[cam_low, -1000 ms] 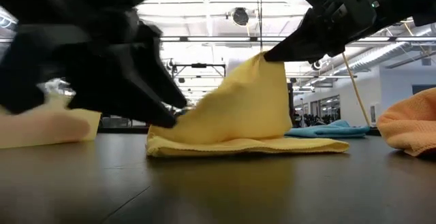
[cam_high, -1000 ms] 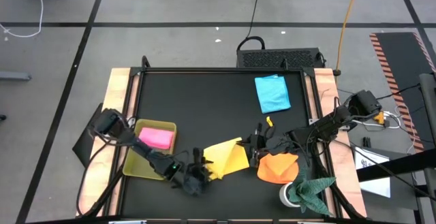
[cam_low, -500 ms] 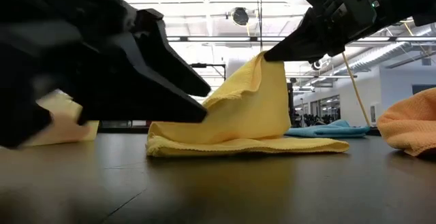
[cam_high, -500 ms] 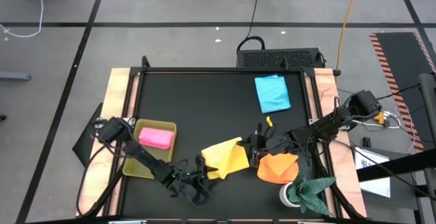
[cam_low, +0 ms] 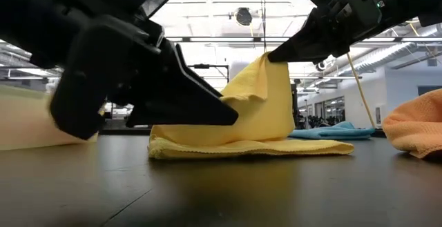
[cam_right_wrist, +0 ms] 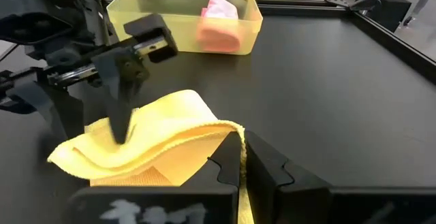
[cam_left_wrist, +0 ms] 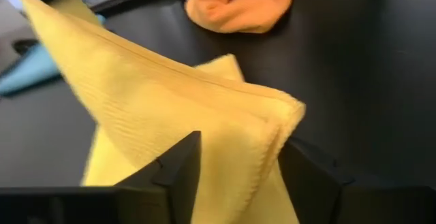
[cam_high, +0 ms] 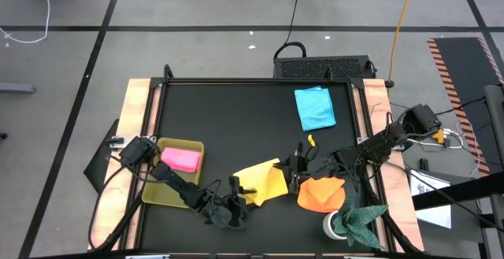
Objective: Fold microfiber towels
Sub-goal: Fold the yellow microfiber towel
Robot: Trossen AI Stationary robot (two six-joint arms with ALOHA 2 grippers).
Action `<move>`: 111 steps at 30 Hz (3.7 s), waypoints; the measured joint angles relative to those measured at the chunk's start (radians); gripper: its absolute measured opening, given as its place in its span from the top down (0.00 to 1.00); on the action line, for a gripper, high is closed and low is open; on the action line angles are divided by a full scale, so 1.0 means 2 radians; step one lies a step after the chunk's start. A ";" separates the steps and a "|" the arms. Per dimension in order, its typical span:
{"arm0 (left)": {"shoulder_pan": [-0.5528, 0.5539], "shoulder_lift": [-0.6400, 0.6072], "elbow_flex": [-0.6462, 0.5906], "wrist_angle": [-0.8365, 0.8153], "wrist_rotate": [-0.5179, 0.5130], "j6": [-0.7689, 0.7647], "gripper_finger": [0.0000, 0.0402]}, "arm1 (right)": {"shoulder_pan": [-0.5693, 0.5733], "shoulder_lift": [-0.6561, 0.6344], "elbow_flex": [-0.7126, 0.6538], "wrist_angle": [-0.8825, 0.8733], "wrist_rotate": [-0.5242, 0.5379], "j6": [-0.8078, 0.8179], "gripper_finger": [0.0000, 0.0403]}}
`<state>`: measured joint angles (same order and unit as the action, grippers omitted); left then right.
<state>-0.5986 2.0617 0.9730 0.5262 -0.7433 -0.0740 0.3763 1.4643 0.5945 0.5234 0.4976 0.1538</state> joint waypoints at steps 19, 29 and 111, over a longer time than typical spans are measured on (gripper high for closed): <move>-0.032 -0.123 0.000 -0.167 -0.101 -0.066 0.99 | -0.015 0.000 0.000 -0.013 0.014 -0.023 1.00; 0.054 -0.243 -0.018 -0.422 -0.179 -0.107 0.99 | -0.112 0.000 0.000 0.082 0.065 -0.153 1.00; 0.138 -0.009 0.028 0.019 0.030 0.083 0.41 | -0.071 0.000 -0.113 0.189 -0.129 -0.162 1.00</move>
<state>-0.3227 2.0439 1.0298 0.5640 -0.6843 0.0917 0.2352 1.4647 0.3683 0.9019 0.2390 -0.1692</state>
